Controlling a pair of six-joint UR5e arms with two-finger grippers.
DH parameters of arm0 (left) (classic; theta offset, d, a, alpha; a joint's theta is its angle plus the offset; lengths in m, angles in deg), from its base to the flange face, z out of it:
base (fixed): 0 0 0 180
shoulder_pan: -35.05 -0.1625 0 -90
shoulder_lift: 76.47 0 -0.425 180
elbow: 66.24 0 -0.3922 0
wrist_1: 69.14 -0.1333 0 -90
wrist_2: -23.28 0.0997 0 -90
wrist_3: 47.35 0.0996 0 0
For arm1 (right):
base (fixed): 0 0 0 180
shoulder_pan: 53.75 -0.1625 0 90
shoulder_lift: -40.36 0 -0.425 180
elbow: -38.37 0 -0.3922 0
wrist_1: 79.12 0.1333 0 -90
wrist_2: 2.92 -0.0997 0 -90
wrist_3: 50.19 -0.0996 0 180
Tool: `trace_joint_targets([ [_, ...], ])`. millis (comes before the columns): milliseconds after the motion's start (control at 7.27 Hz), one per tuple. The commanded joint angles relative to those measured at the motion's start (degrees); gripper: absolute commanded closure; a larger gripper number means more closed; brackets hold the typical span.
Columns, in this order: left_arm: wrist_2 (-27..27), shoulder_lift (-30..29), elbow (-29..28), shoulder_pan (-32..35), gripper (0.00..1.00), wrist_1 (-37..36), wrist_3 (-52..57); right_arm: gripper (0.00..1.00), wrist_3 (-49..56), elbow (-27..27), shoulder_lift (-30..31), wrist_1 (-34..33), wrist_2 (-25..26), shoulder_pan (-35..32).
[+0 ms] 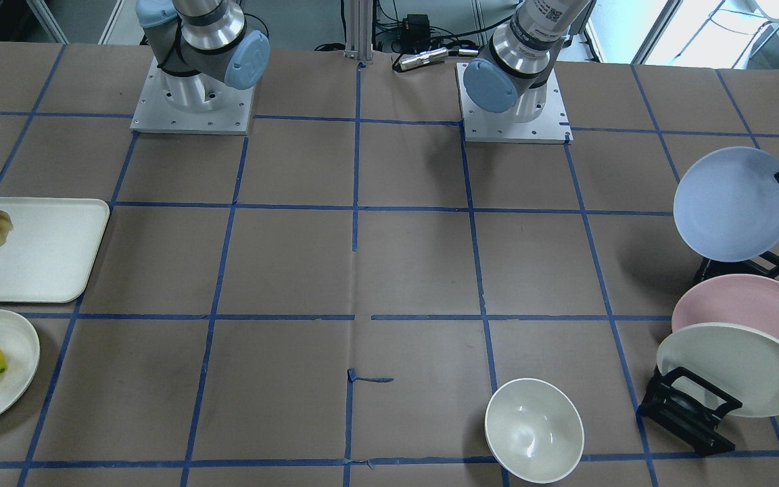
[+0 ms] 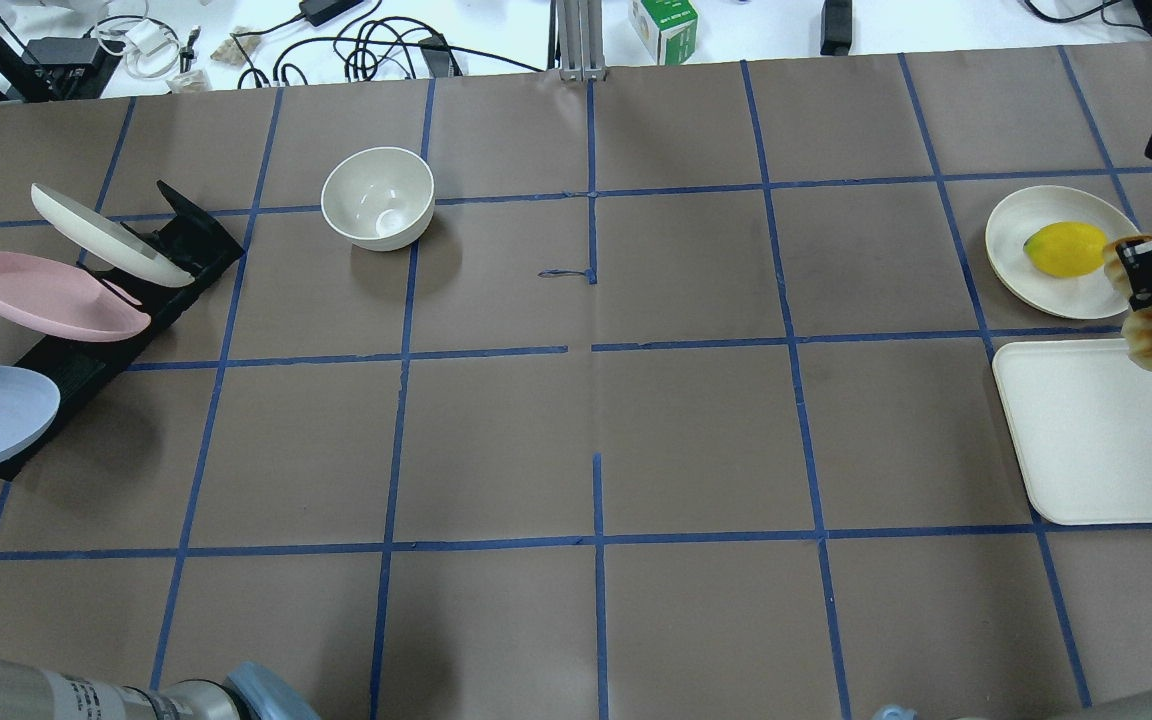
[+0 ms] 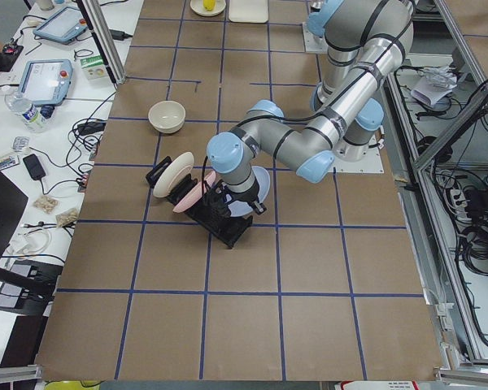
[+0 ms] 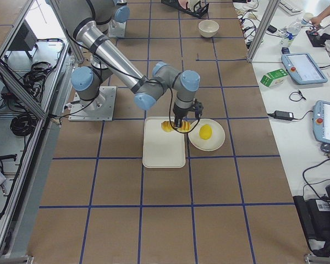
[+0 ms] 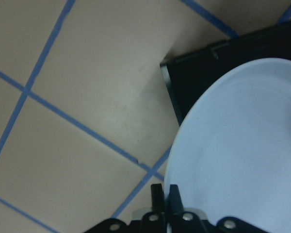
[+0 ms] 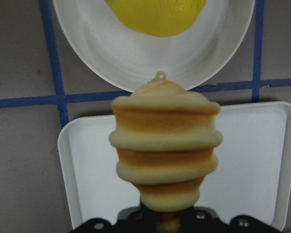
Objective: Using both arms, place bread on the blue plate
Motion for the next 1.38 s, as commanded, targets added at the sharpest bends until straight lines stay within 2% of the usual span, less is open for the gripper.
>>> trace_joint_targets([
  [0, -10.47, 0.68, 0.1, 2.45, 1.0, 14.03, 1.46, 1.0, -3.98, -7.87, 0.32, 9.73, -2.59, -5.13],
  [138, -15.7, 0.94, 1.23, 4.73, 1.0, 16.61, 3.3, 1.0, -8.09, -9.2, 0.32, 11.77, -2.77, -8.54],
  [412, -26.86, 1.99, 3.87, 12.62, 1.0, 16.12, 9.72, 1.0, -15.05, -9.57, 1.19, 12.58, -3.91, -15.41],
  [550, -27.61, 2.17, 5.01, 19.1, 1.0, 13.85, 9.91, 1.0, -18.91, -9.57, 1.8, 13.11, -4.0, -17.7],
  [688, -30.84, 3.56, 6.42, 26.3, 1.0, 7.3, 9.91, 1.0, -21.99, -9.65, 1.81, 13.11, -4.96, -20.16],
  [825, -35.57, 3.93, 8.43, 31.25, 1.0, 0.01, 9.21, 1.0, -23.68, -9.57, 1.81, 13.11, -5.05, -21.83],
  [962, -38.4, 3.76, 12.28, 35.99, 1.0, -13.37, 9.12, 1.0, -24.56, -9.65, 1.81, 13.11, -5.14, -23.33],
  [1100, -38.51, 2.54, 17.89, 40.74, 1.0, -30.04, 6.34, 1.0, -25.35, -9.66, 1.81, 13.11, -5.23, -23.95],
  [1238, -38.51, 0.78, 23.69, 44.96, 1.0, -44.91, -3.0, 1.0, -25.36, -9.66, 1.81, 13.11, -5.23, -24.05],
])
